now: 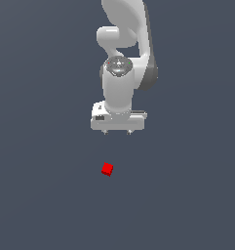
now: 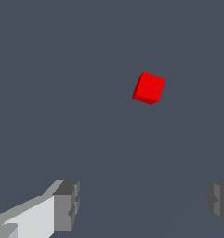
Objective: Pick up the red cube and move it to a goal position.
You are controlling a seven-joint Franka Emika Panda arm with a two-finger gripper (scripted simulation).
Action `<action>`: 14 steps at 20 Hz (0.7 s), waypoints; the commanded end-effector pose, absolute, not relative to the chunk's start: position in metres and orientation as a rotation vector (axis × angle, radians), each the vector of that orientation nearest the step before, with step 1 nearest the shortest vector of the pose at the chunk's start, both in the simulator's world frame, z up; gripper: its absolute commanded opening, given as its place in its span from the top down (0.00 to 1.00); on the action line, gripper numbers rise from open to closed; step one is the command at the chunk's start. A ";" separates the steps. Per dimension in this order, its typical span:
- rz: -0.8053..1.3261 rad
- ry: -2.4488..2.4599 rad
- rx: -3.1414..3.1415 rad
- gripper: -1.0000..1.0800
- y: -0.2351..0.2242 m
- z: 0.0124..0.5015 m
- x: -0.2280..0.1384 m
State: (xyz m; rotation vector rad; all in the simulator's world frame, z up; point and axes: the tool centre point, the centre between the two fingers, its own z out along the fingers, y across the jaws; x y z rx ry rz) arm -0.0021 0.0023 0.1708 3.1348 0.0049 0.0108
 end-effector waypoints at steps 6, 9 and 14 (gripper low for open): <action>0.011 -0.011 3.135 0.04 0.001 0.166 0.001; 0.010 -0.037 3.135 0.04 0.000 0.158 0.006; 0.009 -0.106 3.134 0.04 -0.004 0.138 0.020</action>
